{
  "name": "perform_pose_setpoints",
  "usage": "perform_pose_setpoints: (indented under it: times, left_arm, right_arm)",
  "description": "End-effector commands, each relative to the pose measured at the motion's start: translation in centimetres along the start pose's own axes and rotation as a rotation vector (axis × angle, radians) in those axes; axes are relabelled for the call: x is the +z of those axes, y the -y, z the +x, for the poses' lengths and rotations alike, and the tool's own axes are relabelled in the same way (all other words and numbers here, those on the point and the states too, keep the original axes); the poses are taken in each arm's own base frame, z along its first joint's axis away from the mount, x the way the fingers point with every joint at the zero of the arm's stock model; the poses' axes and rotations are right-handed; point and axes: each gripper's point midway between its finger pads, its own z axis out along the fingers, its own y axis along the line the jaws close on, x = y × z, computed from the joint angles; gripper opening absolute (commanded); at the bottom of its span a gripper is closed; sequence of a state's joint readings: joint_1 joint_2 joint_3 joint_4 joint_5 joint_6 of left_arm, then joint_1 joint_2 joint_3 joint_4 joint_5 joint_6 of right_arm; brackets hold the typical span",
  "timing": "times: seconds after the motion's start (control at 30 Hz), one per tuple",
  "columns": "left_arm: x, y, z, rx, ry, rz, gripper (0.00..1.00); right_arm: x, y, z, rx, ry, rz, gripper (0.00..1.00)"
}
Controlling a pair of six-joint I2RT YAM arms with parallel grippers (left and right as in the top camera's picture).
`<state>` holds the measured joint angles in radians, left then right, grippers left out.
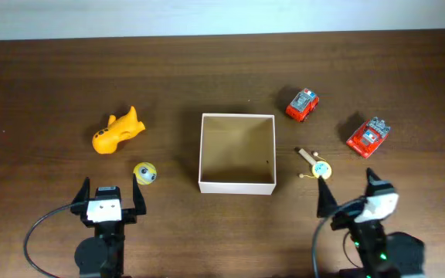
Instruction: Pack container
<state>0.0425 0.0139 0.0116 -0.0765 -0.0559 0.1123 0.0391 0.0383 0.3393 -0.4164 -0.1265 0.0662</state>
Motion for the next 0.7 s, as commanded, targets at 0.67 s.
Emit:
perform_pose_setpoints:
  times: [0.67]
  left_arm:
    - [0.0, 0.0, 0.0, 0.009, 0.003, 0.001, 0.99]
  right_arm:
    - [7.7, -0.1, -8.4, 0.149, -0.821, 0.048, 0.99]
